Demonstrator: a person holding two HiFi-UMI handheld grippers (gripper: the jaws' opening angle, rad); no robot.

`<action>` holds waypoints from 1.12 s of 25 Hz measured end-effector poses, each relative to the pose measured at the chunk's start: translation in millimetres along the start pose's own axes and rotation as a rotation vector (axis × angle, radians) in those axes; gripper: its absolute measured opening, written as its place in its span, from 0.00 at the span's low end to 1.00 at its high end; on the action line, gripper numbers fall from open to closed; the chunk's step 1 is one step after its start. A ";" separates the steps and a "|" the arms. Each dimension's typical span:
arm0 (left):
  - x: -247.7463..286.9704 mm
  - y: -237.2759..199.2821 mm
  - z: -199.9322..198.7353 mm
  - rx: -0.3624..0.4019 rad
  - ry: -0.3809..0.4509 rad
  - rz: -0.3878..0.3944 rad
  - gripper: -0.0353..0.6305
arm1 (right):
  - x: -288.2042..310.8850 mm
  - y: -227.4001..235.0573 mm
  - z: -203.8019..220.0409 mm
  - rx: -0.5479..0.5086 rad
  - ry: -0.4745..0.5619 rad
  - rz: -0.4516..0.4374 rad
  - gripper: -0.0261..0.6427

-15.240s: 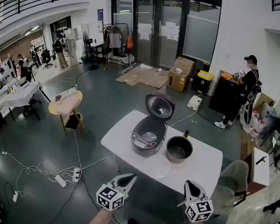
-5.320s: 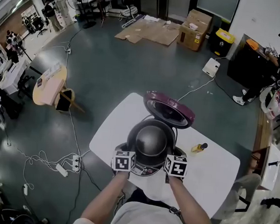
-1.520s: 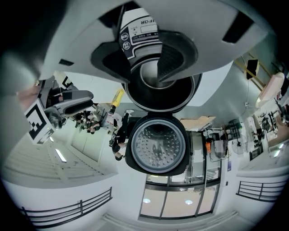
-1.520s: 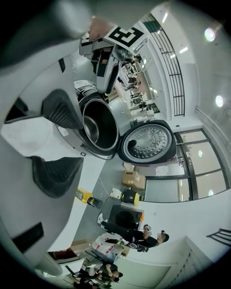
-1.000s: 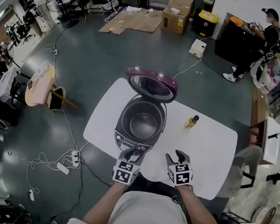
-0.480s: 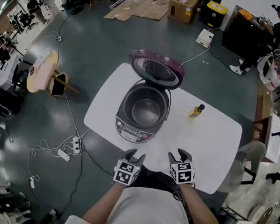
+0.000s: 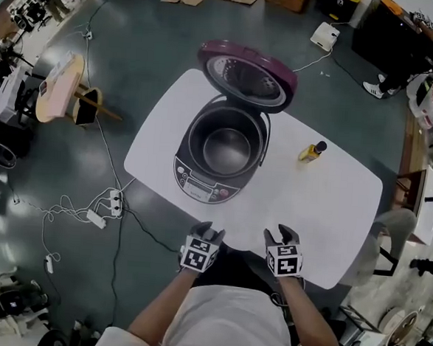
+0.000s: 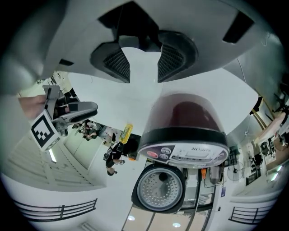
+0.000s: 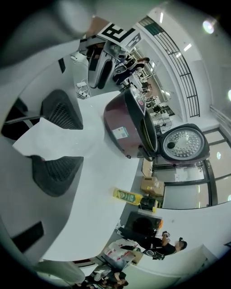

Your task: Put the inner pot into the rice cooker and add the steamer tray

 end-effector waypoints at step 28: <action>87.4 -27.4 63.7 -0.254 -0.138 -0.042 0.30 | 92.2 40.3 75.6 0.163 -0.182 0.074 0.29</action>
Point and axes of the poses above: the fingertips, and each gripper's own axes: x forward along the fingers, y to its right, z out of its underside, the point moved 2 cm from there along -x, backward along the fingers, and after that the axes turned 6 degrees about x, right-handed, at the moved point
